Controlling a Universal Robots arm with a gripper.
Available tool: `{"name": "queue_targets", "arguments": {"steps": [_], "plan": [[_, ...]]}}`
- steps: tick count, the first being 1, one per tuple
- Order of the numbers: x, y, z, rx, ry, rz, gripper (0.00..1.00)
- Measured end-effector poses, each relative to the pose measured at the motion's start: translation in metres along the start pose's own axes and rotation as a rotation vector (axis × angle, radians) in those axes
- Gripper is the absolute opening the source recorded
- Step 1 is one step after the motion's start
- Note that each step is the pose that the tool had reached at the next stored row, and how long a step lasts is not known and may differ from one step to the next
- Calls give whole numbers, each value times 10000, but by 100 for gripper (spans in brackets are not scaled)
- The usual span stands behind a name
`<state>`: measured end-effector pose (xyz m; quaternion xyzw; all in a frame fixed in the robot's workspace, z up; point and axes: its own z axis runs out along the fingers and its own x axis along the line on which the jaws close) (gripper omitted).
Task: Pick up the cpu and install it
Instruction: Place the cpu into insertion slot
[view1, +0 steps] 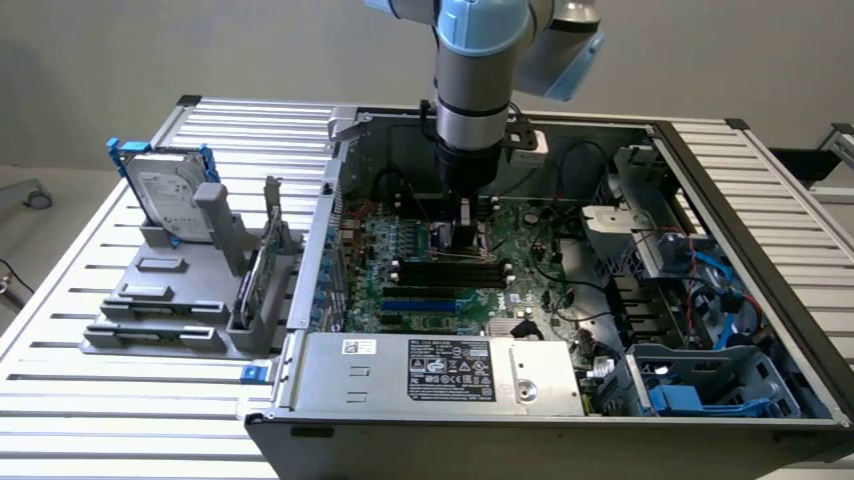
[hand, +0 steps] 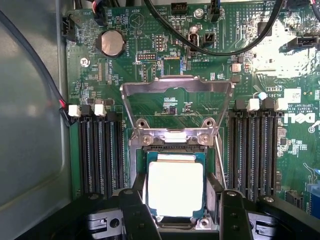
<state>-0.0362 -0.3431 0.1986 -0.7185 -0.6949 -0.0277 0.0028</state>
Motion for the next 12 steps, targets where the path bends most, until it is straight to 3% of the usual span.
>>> {"name": "queue_targets", "arguments": {"steps": [12], "plan": [[-1,-17,16,-119,-91,-8,55]]}}
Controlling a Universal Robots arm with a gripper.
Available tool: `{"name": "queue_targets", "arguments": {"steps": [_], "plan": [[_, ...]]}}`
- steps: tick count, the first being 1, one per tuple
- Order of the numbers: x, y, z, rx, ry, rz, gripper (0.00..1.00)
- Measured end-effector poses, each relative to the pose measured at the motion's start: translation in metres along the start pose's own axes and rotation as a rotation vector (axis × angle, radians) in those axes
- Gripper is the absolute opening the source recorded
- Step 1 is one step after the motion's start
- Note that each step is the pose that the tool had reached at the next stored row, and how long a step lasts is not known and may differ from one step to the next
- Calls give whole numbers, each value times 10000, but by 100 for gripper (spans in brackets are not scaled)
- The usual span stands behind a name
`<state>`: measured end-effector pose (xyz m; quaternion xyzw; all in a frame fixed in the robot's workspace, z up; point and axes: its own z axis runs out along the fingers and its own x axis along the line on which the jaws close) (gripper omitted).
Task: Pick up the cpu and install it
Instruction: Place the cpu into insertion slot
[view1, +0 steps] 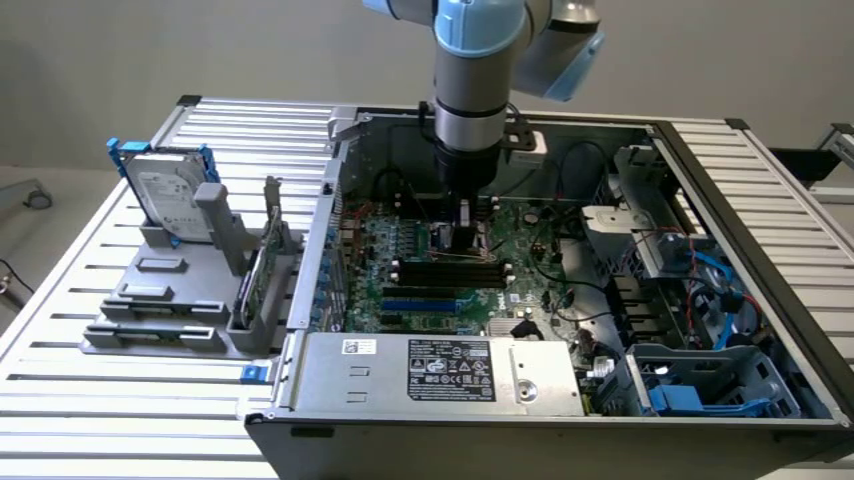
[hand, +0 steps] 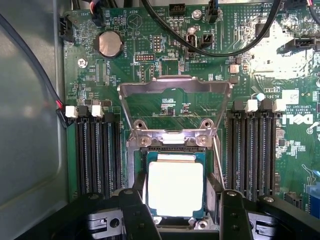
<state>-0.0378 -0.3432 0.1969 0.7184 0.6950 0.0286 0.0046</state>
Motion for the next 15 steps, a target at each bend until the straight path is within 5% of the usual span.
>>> {"name": "queue_targets", "arguments": {"steps": [15], "plan": [[15,-10,15,-71,1,-3,55]]}}
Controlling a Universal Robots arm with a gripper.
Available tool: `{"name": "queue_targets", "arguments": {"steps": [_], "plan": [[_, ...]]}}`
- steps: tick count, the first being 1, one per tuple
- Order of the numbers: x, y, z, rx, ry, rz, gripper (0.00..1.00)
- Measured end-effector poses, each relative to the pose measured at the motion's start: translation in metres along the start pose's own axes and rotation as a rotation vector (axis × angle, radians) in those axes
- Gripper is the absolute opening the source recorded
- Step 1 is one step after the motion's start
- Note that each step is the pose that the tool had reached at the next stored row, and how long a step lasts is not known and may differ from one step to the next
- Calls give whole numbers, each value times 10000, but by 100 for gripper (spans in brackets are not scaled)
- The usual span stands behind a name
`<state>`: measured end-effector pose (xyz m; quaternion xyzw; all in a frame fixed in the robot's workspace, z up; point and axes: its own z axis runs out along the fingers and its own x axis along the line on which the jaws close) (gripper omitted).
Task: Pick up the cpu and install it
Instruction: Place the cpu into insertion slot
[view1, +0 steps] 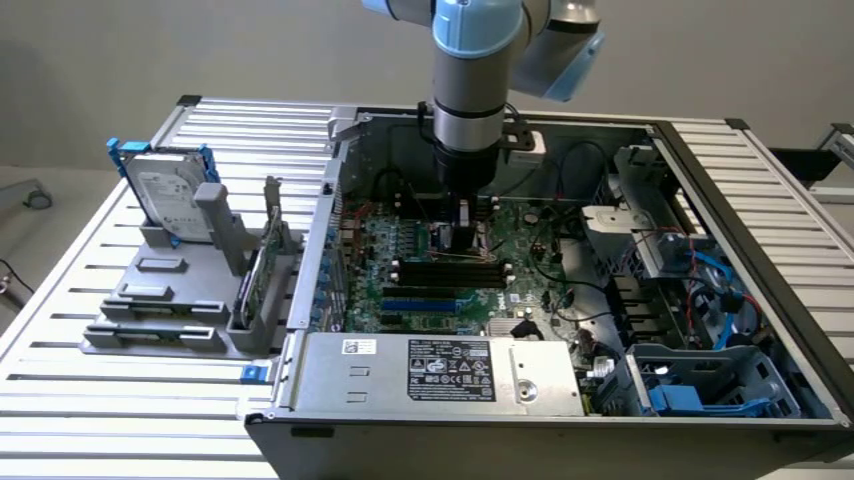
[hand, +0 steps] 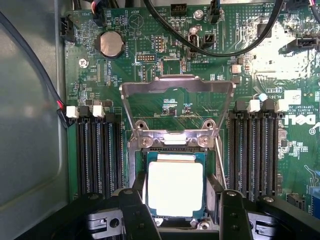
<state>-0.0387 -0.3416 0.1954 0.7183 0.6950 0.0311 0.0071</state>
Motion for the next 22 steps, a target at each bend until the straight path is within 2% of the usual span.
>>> {"name": "queue_targets", "arguments": {"steps": [22], "plan": [[-1,-14,9,-20,-2,-234,55]]}}
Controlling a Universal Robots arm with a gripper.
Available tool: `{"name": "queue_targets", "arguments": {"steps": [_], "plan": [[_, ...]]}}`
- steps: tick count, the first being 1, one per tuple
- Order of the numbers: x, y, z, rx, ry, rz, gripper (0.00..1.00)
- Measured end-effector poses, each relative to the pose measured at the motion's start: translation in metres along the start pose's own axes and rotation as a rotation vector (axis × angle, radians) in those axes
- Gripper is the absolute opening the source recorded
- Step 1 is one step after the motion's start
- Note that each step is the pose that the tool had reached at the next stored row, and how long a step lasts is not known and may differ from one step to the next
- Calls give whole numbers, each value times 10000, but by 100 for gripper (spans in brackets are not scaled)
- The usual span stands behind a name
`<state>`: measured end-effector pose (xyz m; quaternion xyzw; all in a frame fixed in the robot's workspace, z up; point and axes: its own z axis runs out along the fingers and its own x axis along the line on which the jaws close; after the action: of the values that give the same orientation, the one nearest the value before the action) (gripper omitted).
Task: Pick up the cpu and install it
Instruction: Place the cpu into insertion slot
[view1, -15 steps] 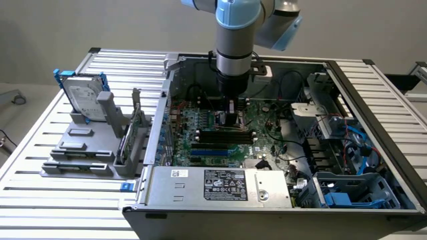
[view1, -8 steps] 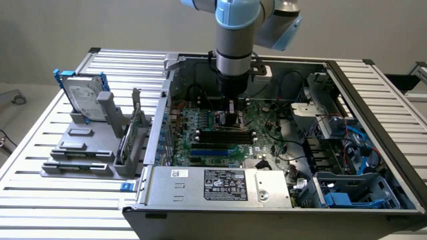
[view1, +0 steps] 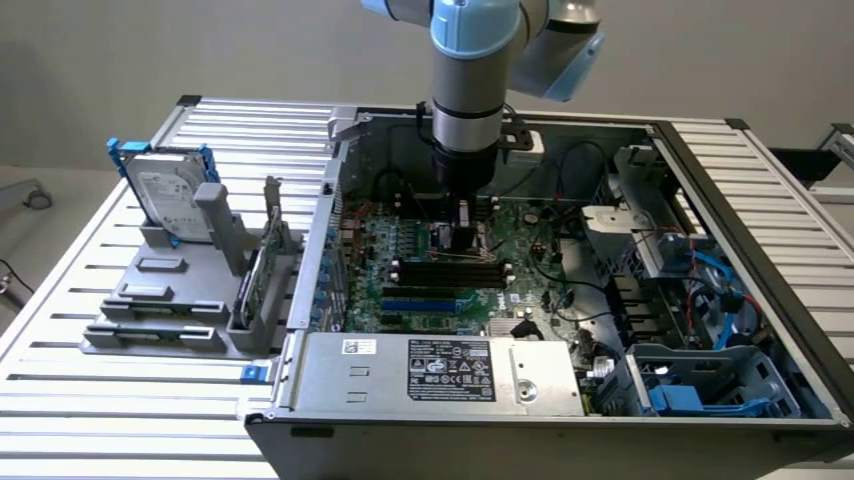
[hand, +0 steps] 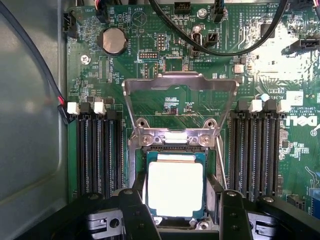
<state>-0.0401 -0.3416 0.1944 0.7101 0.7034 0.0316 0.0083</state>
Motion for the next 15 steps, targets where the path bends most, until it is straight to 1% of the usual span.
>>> {"name": "queue_targets", "arguments": {"steps": [7,15], "plan": [[0,-1,10,-19,2,-64,55],[0,-1,18,-27,3,-74,55]]}}
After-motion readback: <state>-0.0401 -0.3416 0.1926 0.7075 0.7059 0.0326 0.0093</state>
